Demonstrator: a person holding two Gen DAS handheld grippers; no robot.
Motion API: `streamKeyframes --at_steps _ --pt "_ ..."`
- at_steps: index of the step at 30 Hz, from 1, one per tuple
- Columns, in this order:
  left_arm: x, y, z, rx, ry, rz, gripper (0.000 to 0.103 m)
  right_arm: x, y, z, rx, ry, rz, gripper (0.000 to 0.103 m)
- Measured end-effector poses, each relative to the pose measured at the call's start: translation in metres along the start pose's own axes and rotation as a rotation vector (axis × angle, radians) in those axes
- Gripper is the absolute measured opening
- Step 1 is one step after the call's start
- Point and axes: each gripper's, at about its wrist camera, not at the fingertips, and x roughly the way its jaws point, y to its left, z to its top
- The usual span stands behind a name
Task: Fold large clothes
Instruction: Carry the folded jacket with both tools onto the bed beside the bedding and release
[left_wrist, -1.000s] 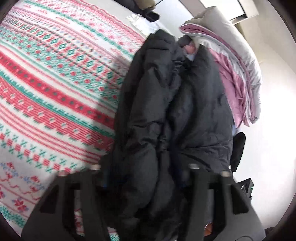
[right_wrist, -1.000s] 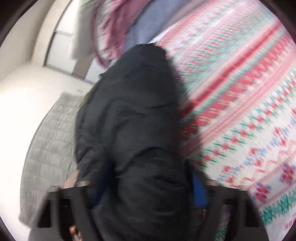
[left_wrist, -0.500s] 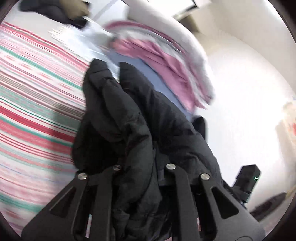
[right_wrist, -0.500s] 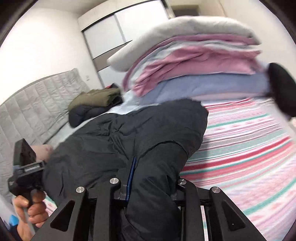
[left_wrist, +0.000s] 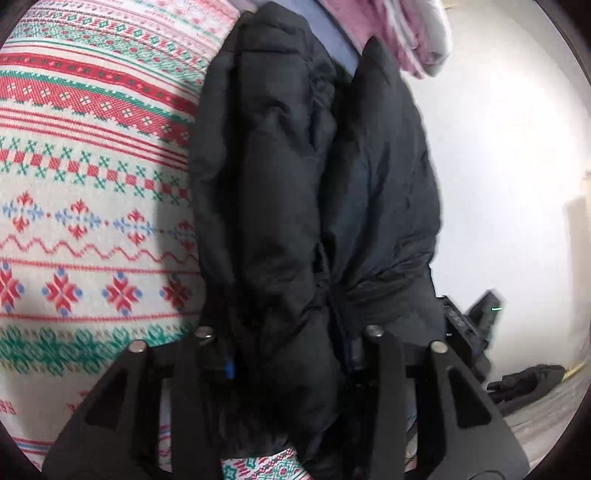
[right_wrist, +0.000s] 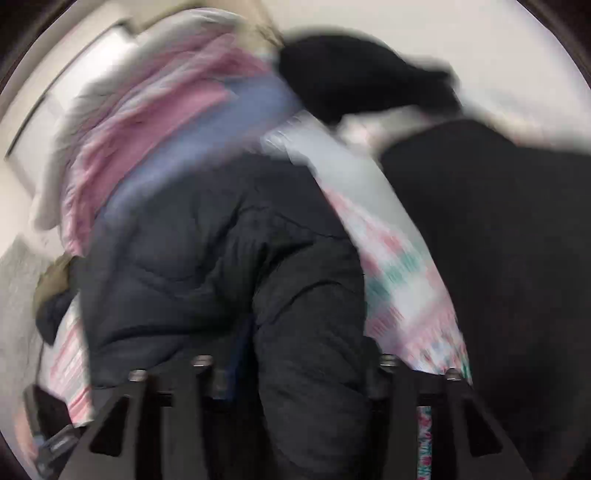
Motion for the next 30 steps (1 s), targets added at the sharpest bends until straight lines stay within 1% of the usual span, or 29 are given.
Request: streamKeyframes --at_steps 1,3,5,6,8,9,10,11,13,14,15,16,17,18,19,20,21,22,23,24,25,27,28,30 --pt "-0.003 -0.003 -0.001 0.031 0.007 0.008 0.046 -0.002 -0.016 -0.004 0.081 -0.019 0.042 0.058" --pt "-0.012 -0.003 -0.002 0.064 0.029 0.017 0.047 -0.009 -0.029 -0.007 0.165 -0.035 0.087 0.059" --pt "-0.034 0.004 -0.001 0.035 0.039 0.024 0.047 -0.020 -0.023 -0.007 0.168 -0.033 0.056 0.060" --pt "-0.042 0.005 -0.002 0.029 0.038 0.028 0.047 -0.029 -0.017 -0.006 0.157 -0.048 0.035 0.060" --pt "-0.069 0.007 -0.005 0.041 0.025 0.061 0.047 -0.053 -0.002 -0.014 0.141 -0.109 0.018 0.061" --pt "-0.086 0.006 -0.009 0.063 0.007 0.112 0.047 -0.075 0.006 -0.024 0.131 -0.154 -0.003 0.061" --pt "-0.097 0.004 -0.014 0.082 -0.009 0.162 0.047 -0.092 0.011 -0.035 0.119 -0.177 0.005 0.061" --pt "-0.115 -0.001 -0.023 0.122 -0.033 0.232 0.047 -0.113 0.016 -0.053 0.104 -0.196 0.035 0.061" --pt "-0.142 -0.014 -0.044 0.220 -0.063 0.323 0.047 -0.138 0.038 -0.082 0.076 -0.211 0.073 0.063" --pt "-0.158 -0.020 -0.055 0.257 -0.081 0.347 0.052 -0.153 0.052 -0.102 0.038 -0.212 0.090 0.066" --pt "-0.170 -0.026 -0.067 0.285 -0.100 0.357 0.065 -0.162 0.059 -0.114 0.012 -0.207 0.096 0.067" --pt "-0.194 -0.029 -0.088 0.316 -0.120 0.362 0.073 -0.174 0.073 -0.136 -0.037 -0.196 0.089 0.067" --pt "-0.207 -0.037 -0.097 0.345 -0.140 0.369 0.086 -0.187 0.087 -0.158 -0.084 -0.197 0.073 0.067" --pt "-0.222 -0.045 -0.108 0.383 -0.168 0.389 0.090 -0.195 0.094 -0.169 -0.112 -0.199 0.064 0.068" --pt "-0.233 -0.056 -0.118 0.421 -0.202 0.423 0.091 -0.208 0.106 -0.188 -0.158 -0.201 0.040 0.070" --pt "-0.244 -0.063 -0.129 0.454 -0.230 0.456 0.092 -0.221 0.117 -0.207 -0.199 -0.206 0.020 0.075" --pt "-0.256 -0.069 -0.139 0.483 -0.257 0.489 0.095 -0.225 0.126 -0.214 -0.218 -0.209 0.011 0.078" --pt "-0.262 -0.077 -0.146 0.505 -0.277 0.513 0.096 -0.236 0.136 -0.229 -0.251 -0.213 -0.004 0.081" --pt "-0.271 -0.080 -0.154 0.512 -0.290 0.520 0.097 -0.245 0.146 -0.243 -0.284 -0.219 -0.023 0.083" --pt "-0.281 -0.083 -0.160 0.504 -0.300 0.513 0.098 -0.248 0.152 -0.247 -0.296 -0.225 -0.042 0.083" --pt "-0.285 -0.080 -0.160 0.495 -0.300 0.507 0.098 -0.259 0.160 -0.257 -0.308 -0.237 -0.073 0.084" --pt "-0.294 -0.081 -0.165 0.494 -0.292 0.516 0.098 -0.272 0.169 -0.266 -0.308 -0.240 -0.101 0.084" --pt "-0.296 -0.084 -0.167 0.503 -0.289 0.537 0.098 -0.281 0.173 -0.270 -0.290 -0.245 -0.102 0.085" --pt "-0.303 -0.088 -0.171 0.533 -0.303 0.561 0.098 -0.295 0.178 -0.275 -0.235 -0.257 -0.145 0.086"
